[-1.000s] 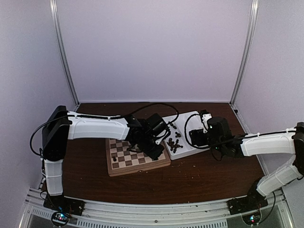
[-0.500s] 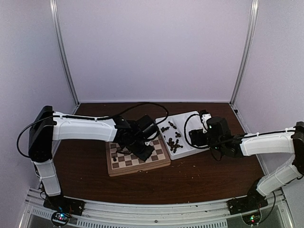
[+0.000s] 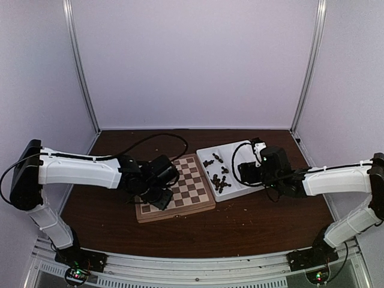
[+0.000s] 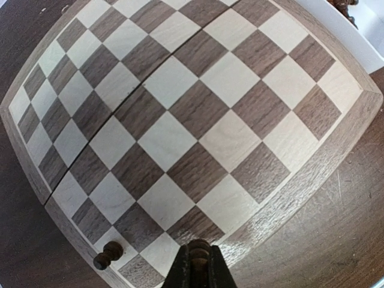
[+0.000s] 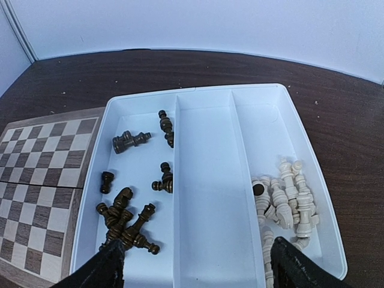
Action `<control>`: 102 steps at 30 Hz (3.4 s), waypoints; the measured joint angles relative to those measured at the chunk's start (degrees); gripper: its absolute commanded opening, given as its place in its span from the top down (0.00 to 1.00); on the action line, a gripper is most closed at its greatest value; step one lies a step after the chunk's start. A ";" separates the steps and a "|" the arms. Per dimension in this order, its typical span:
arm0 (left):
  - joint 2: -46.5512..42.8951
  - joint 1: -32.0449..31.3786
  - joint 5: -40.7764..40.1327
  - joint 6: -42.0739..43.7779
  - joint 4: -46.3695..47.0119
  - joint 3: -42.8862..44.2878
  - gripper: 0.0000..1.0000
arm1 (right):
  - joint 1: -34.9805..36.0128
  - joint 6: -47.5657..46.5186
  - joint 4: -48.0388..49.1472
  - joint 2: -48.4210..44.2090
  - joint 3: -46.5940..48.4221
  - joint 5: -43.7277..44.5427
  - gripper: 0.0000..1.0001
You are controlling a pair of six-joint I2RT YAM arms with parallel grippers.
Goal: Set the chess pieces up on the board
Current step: Place the chess piece on the chessboard, then pick up the chess piece from the storage box.
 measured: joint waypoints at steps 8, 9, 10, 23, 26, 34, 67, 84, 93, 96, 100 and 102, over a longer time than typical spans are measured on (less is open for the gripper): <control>-1.88 0.00 -2.29 -1.66 0.48 -2.71 0.96 | 0.00 0.02 -0.15 0.39 0.04 -0.11 0.18; -1.88 0.00 -2.40 -1.70 0.46 -2.95 0.96 | 0.00 0.02 -0.17 0.39 0.04 -0.13 0.18; -1.88 0.00 -2.54 -1.75 0.48 -3.15 0.96 | 0.00 0.00 -0.22 0.39 0.04 -0.13 0.18; -1.88 0.24 -3.65 -2.75 0.72 -4.09 0.95 | -0.11 0.02 -0.33 0.39 0.04 -0.17 0.17; -1.92 0.24 -3.69 -3.04 0.83 -4.70 0.95 | -0.11 0.02 -0.31 0.39 0.04 -0.17 0.18; -1.97 0.24 -3.67 -3.67 1.09 -5.62 0.91 | -0.11 0.02 -0.33 0.39 0.04 -0.28 0.18; -7.30 0.26 -3.58 -0.15 0.42 0.68 0.54 | -0.46 1.90 -9.66 5.68 9.11 -7.72 0.45; -21.62 5.40 -0.55 0.15 5.86 -6.99 0.51 | -0.50 5.22 -35.74 20.55 33.09 -17.77 0.65; -23.02 5.42 -0.57 0.72 6.73 -9.27 0.51 | -0.52 16.92 -42.03 29.29 38.77 -16.41 0.66; -24.26 5.51 -0.59 0.90 6.75 -10.45 0.51 | -0.50 20.15 -43.21 30.95 39.56 -15.15 0.66; -26.10 5.62 -0.61 1.14 6.73 -11.52 0.51 | -0.52 23.85 -44.17 32.74 41.07 -13.22 0.66; -26.84 5.77 -0.68 1.20 6.75 -11.87 0.51 | -0.50 25.05 -44.11 33.99 42.07 -13.09 0.67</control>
